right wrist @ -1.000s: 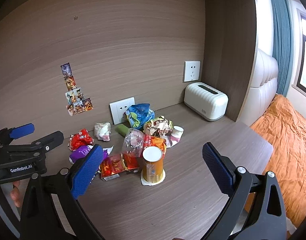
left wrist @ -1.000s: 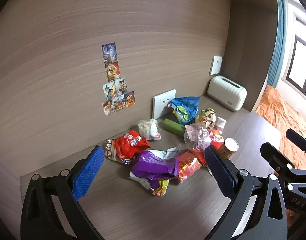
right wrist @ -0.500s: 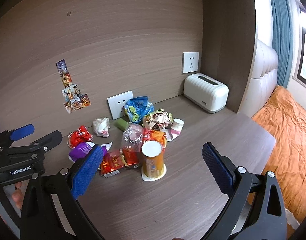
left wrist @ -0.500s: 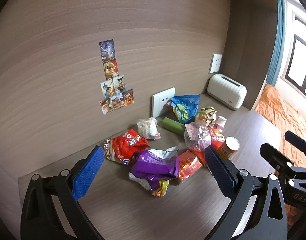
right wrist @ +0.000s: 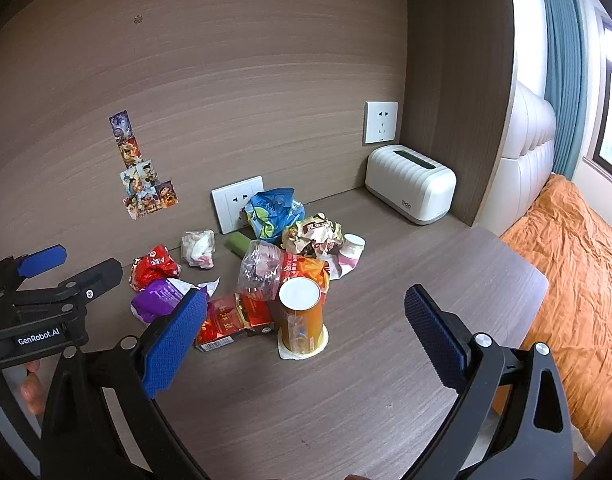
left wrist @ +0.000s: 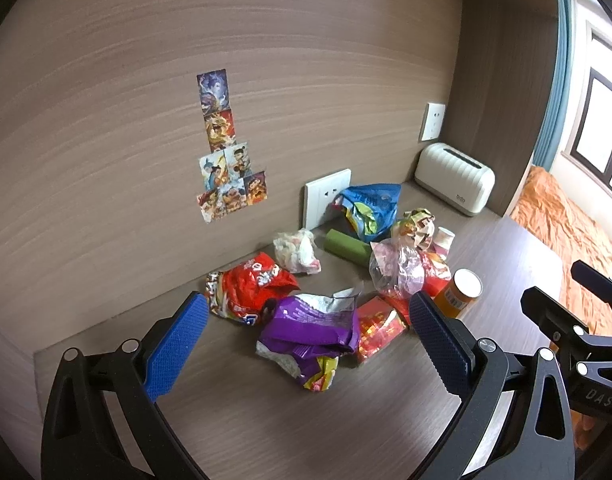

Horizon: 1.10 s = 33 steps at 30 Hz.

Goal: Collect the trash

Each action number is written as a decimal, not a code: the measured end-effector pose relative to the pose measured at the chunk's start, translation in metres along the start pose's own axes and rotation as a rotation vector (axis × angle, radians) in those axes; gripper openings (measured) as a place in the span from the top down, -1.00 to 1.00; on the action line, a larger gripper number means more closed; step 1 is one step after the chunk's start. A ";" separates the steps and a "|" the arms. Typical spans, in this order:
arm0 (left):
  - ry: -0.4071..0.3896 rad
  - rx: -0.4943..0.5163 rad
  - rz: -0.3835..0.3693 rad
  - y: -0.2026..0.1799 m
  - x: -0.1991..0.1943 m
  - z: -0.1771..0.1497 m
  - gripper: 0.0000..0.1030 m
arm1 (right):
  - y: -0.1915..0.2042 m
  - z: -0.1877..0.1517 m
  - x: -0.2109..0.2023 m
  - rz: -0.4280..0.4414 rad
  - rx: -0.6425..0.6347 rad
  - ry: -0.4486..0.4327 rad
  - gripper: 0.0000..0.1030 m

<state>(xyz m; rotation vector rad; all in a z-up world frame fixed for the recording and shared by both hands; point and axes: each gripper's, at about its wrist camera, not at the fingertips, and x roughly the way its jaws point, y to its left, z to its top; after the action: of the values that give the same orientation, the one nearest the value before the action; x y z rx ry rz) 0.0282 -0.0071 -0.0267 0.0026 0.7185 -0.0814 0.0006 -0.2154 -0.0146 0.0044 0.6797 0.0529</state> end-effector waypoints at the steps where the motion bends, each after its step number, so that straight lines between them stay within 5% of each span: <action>1: 0.000 0.001 -0.001 0.000 0.000 0.000 -0.91 | 0.000 0.001 0.000 -0.001 0.001 -0.001 -0.92; 33: 0.024 -0.009 -0.008 0.005 0.013 -0.001 -0.91 | 0.008 -0.001 0.011 0.007 -0.039 0.027 -0.92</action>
<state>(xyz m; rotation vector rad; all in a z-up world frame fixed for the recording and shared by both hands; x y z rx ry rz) 0.0373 -0.0028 -0.0364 -0.0081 0.7428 -0.0860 0.0084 -0.2072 -0.0221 -0.0315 0.7051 0.0731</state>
